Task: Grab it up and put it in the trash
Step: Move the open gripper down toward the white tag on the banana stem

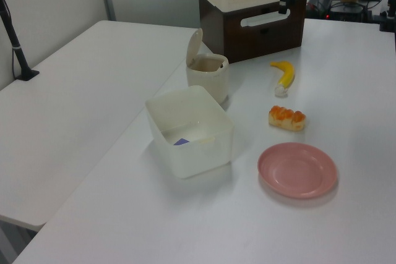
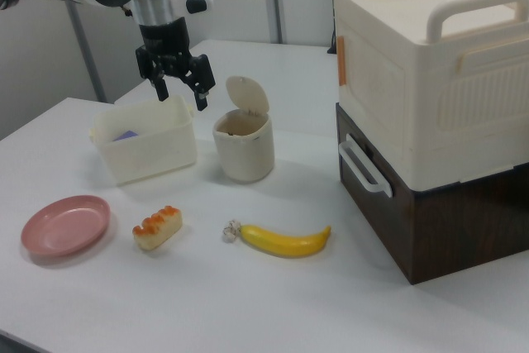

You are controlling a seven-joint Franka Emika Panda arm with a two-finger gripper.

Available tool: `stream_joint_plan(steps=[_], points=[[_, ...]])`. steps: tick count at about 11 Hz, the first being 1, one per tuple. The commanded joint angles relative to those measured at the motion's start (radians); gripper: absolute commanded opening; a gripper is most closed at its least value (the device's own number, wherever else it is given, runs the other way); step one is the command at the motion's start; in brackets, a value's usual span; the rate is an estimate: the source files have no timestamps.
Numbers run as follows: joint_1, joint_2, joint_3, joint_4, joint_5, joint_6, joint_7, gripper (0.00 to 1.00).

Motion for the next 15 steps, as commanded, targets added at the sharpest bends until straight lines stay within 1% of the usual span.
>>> stream_joint_plan(steps=[1,4,5,6,7,9,11,12,14,15], points=[[0.013,-0.029,-0.004,-0.029,-0.017,0.019,-0.015,1.0],[0.018,-0.035,0.002,-0.051,-0.022,0.023,-0.023,1.0],[0.021,-0.044,0.005,-0.084,-0.023,0.049,-0.026,1.0],[0.024,-0.064,0.012,-0.141,-0.023,0.107,-0.026,1.0],[0.022,-0.078,0.035,-0.182,-0.034,0.142,-0.026,1.0],[0.021,-0.075,0.066,-0.228,-0.068,0.189,-0.023,1.0],[0.021,-0.07,0.066,-0.27,-0.11,0.235,-0.023,1.0],[0.019,-0.065,0.068,-0.31,-0.13,0.282,-0.023,1.0],[0.018,-0.056,0.068,-0.412,-0.198,0.351,-0.023,1.0],[0.01,-0.052,0.065,-0.44,-0.203,0.374,-0.023,1.0]])
